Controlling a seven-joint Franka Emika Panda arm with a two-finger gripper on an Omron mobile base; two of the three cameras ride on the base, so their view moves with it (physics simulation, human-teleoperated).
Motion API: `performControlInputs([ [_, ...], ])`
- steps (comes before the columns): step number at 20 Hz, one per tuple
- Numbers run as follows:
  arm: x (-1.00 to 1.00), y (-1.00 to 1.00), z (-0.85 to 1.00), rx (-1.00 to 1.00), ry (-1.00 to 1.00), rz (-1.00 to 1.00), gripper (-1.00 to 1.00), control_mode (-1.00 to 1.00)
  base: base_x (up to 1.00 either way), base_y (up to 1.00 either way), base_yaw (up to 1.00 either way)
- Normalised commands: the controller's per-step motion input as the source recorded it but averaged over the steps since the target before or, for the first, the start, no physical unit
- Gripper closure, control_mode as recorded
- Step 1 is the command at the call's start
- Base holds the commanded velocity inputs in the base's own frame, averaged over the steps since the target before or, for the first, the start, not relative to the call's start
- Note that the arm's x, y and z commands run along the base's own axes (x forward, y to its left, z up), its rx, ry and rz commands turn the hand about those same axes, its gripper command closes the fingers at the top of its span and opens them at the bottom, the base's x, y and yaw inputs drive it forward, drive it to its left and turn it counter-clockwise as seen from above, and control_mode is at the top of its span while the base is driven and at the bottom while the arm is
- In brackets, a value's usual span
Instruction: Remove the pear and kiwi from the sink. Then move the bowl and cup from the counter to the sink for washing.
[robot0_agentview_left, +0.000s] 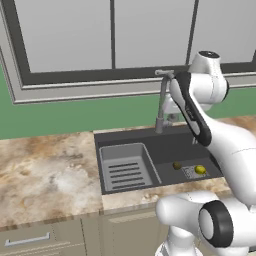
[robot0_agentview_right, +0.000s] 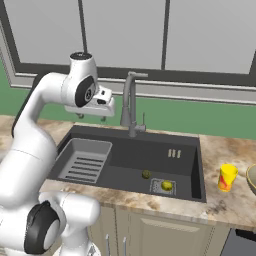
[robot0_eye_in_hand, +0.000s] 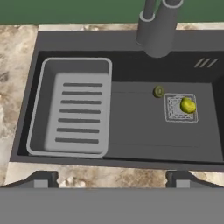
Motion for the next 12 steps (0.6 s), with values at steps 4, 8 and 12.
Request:
performControlInputs([
  [4,-0.24,-0.25,0.00,0.04,-0.03,-0.01,-1.00,-1.00,0.00,0.00,0.00],
  [8,-0.24,-0.27,0.00,0.04,-0.05,0.00,-1.00,-1.00,0.00,0.00,0.00],
  [12,-0.17,-0.26,-0.01,0.07,-0.02,0.00,-1.00,-1.00,0.00,0.00,0.00],
])
